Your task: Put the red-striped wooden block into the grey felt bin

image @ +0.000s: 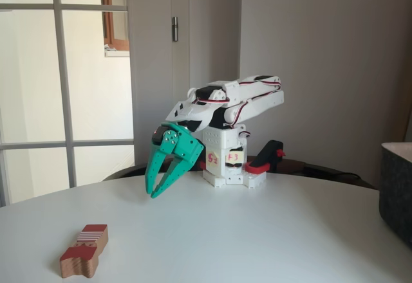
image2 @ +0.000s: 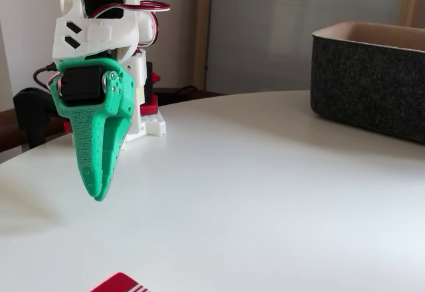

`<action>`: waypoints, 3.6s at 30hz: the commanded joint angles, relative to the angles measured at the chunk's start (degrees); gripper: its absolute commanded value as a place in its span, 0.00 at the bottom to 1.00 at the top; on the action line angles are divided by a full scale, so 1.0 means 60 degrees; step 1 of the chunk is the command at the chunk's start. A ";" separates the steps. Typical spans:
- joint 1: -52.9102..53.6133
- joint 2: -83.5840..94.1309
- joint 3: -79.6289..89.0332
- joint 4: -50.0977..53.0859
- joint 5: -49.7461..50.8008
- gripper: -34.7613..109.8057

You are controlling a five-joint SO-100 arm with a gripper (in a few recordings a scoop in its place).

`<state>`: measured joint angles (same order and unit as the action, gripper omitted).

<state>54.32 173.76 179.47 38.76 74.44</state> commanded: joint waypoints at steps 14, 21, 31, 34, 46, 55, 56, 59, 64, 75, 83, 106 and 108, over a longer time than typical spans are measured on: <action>-0.0381 -0.1846 -0.4307 0.0117 0.2314 0.29; -0.2183 -0.4307 -0.8423 0.0117 0.3589 0.29; -0.5200 -0.7603 -1.2100 0.0117 0.1934 0.30; -0.5698 -0.8452 -1.2773 0.0132 0.0337 0.30; -0.6211 -1.1660 -1.4326 0.5068 -0.5640 0.40; -0.4658 -1.2832 -1.4766 0.6855 -0.5522 0.44; -0.4380 -1.2993 -1.4897 0.6914 -0.5332 0.45; -0.3589 -1.3535 -1.5454 0.6943 -0.4717 0.48; -0.2871 -1.5000 -1.7314 0.6943 -0.4072 0.51; -0.2520 -1.6626 -1.8560 0.6255 -0.4219 0.49; -0.2490 -1.7520 -1.8560 0.5977 -0.4131 0.50; -0.2095 -1.8618 -1.8560 0.4644 -0.2974 0.49; -0.2095 -1.8779 -1.8560 0.4570 -0.2930 0.48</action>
<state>41.04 61.35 69.87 66.80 55.37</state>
